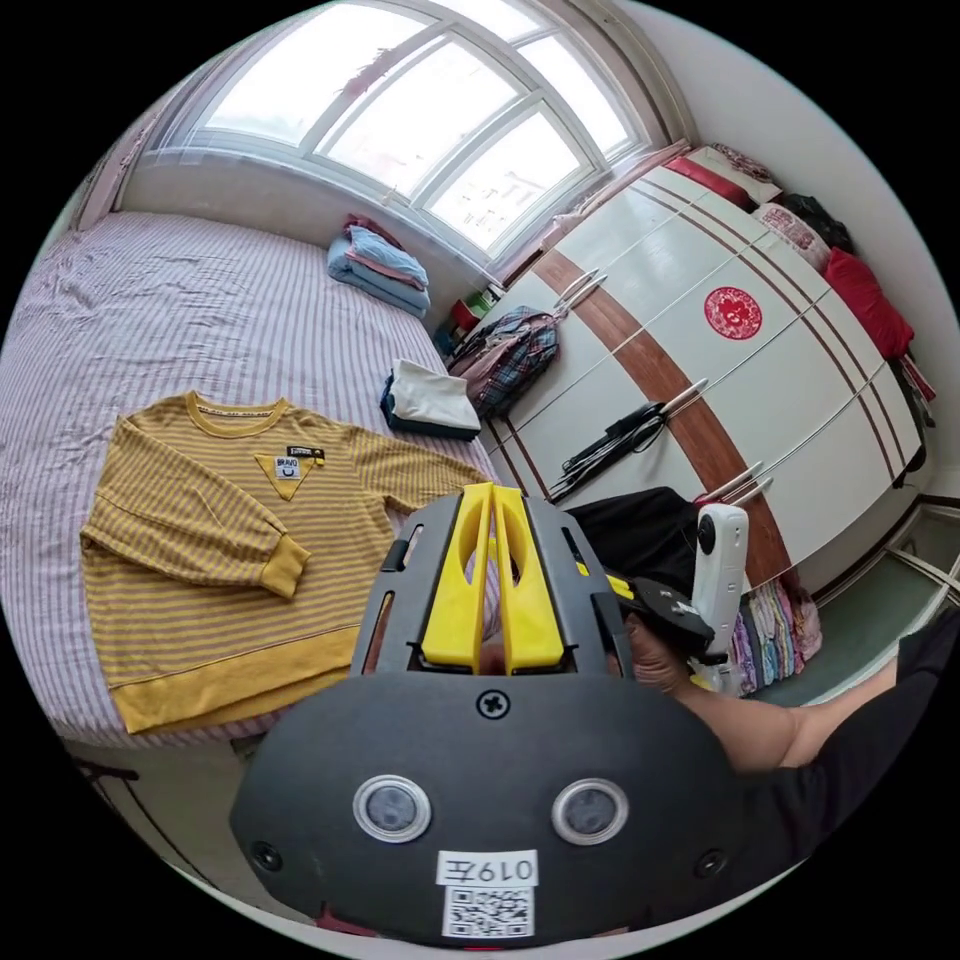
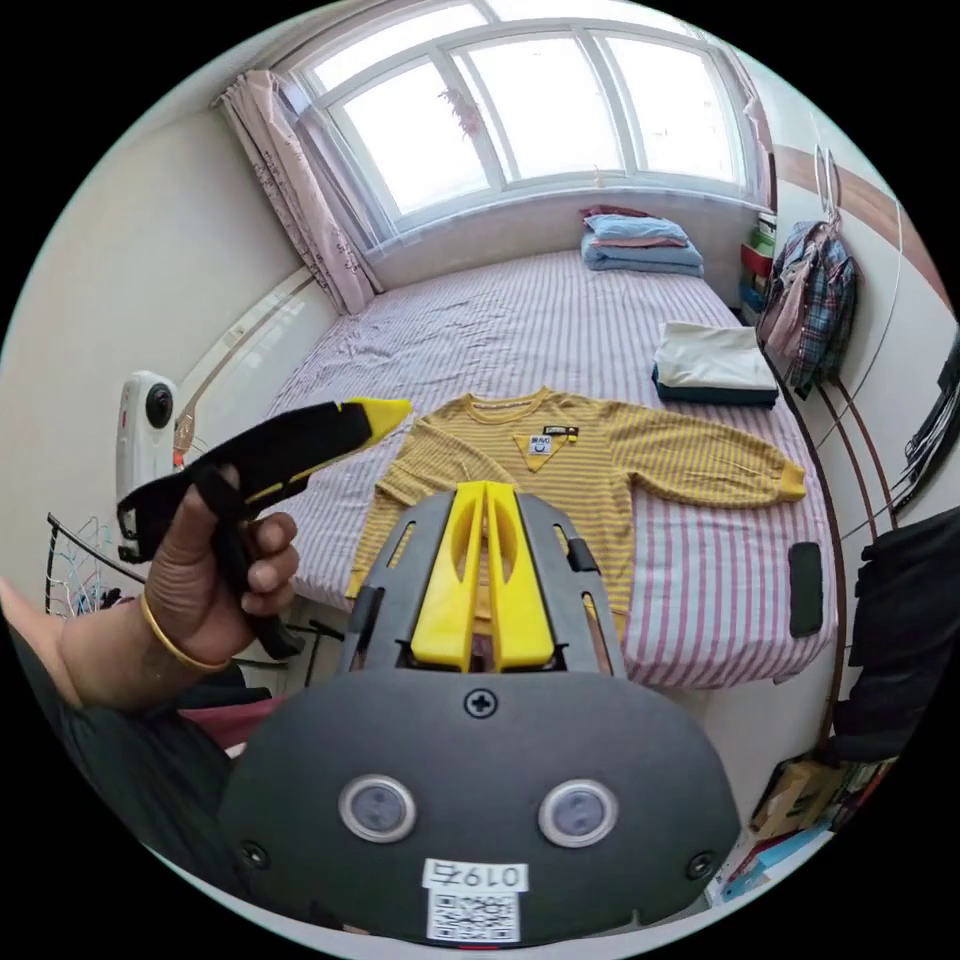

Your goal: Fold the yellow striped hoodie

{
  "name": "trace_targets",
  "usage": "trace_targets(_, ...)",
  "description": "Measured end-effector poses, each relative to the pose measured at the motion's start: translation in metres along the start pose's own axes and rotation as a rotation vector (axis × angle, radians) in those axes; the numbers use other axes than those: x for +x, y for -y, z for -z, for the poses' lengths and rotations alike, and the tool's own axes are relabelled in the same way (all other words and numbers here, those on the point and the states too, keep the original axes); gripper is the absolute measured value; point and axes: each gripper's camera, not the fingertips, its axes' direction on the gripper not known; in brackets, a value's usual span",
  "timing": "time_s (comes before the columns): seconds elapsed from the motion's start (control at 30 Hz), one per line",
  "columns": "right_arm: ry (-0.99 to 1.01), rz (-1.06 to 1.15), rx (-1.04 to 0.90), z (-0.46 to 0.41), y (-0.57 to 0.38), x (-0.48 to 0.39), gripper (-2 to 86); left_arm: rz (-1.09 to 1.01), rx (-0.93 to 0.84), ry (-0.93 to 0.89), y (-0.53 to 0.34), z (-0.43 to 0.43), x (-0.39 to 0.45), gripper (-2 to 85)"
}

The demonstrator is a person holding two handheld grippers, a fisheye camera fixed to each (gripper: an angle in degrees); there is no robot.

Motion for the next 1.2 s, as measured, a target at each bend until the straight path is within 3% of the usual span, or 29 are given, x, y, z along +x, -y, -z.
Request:
trace_targets(0.1, 0.044, -0.027, -0.055, -0.007, -0.028, 0.077, -0.7, -0.011, -0.045, 0.107, -0.017, -0.050, 0.035, 0.7)
trace_targets(0.2, 0.248, -0.021, 0.008, -0.001, -0.046, 0.151, -0.7, -0.027, -0.109, 0.239, -0.033, -0.105, 0.077, 0.7)
trace_targets(0.27, 0.272, -0.069, 0.071, -0.004, -0.051, 0.185, -0.7, 0.048, -0.138, 0.399, -0.037, -0.154, 0.104, 0.6)
trace_targets(0.4, 0.326, -0.216, 0.174, -0.035, -0.049, 0.223, -0.7, 0.181, -0.038, 0.397, -0.032, -0.205, 0.136, 0.6)
trace_targets(0.57, 0.036, -0.325, 0.045, -0.103, -0.043, 0.190, -0.7, 0.373, 0.043, 0.657, -0.017, -0.244, 0.162, 0.7)
trace_targets(0.67, -0.053, -0.272, -0.016, -0.151, -0.054, 0.144, -0.7, 0.432, 0.011, 0.641, -0.013, -0.261, 0.159, 0.7)
trace_targets(0.93, -0.096, -0.246, -0.043, -0.247, -0.083, 0.042, -0.7, 0.335, 0.039, 0.526, -0.016, -0.272, 0.158, 0.6)
trace_targets(1.03, -0.144, -0.219, -0.025, -0.279, -0.093, 0.012, -0.7, 0.326, 0.079, 0.575, -0.019, -0.282, 0.160, 0.5)
trace_targets(1.2, -0.095, -0.220, -0.004, -0.326, -0.106, 0.012, -0.7, 0.334, 0.183, 0.578, -0.024, -0.311, 0.164, 0.5)
